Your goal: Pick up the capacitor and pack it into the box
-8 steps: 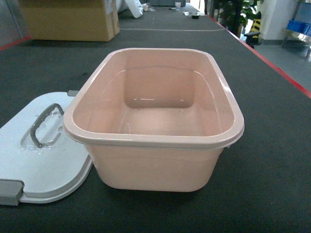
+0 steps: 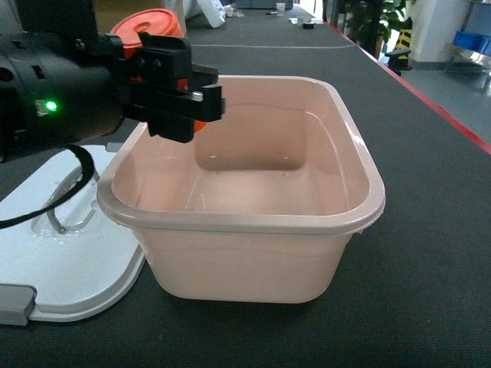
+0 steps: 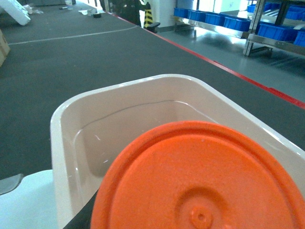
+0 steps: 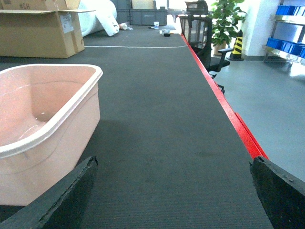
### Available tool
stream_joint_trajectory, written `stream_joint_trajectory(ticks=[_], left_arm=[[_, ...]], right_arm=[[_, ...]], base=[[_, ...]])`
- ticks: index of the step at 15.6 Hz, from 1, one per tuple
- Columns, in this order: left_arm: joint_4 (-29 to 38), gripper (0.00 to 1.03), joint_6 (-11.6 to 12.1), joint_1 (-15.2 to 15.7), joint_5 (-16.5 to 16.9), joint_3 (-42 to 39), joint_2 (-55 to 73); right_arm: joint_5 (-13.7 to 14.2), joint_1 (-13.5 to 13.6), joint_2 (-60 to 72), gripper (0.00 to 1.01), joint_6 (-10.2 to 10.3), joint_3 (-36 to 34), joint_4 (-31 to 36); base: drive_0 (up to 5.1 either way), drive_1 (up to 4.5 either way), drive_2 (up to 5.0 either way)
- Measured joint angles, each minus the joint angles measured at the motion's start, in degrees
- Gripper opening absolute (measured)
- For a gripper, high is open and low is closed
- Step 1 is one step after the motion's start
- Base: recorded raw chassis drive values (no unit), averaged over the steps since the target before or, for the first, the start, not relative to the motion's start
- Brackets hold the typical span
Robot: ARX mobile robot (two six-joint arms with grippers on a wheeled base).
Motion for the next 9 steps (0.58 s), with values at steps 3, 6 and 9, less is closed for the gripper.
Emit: stream_joint_trajectory(ticks=[3, 6, 9], left_arm=[[-0.13, 0.43, -0.50, -1.68, -0.46, 0.70, 0.66], [-0.07, 0.43, -0.63, -3.13, -0.17, 1.46, 0.94], [0.76, 0.54, -0.85, -3.69, -0.11, 1.79, 1.36]], right_arm=[[0.00, 0.00, 0.00, 0.98, 0.00, 0.00, 0.00], [0.00, 0.00, 0.00, 0.98, 0.00, 0.00, 0.00], [-0.02, 0.00, 0.00, 0.98, 0.00, 0.00, 0.00]], base=[[0.0, 0.00, 0.0], [0.0, 0.00, 0.0], [0.0, 0.00, 0.0]])
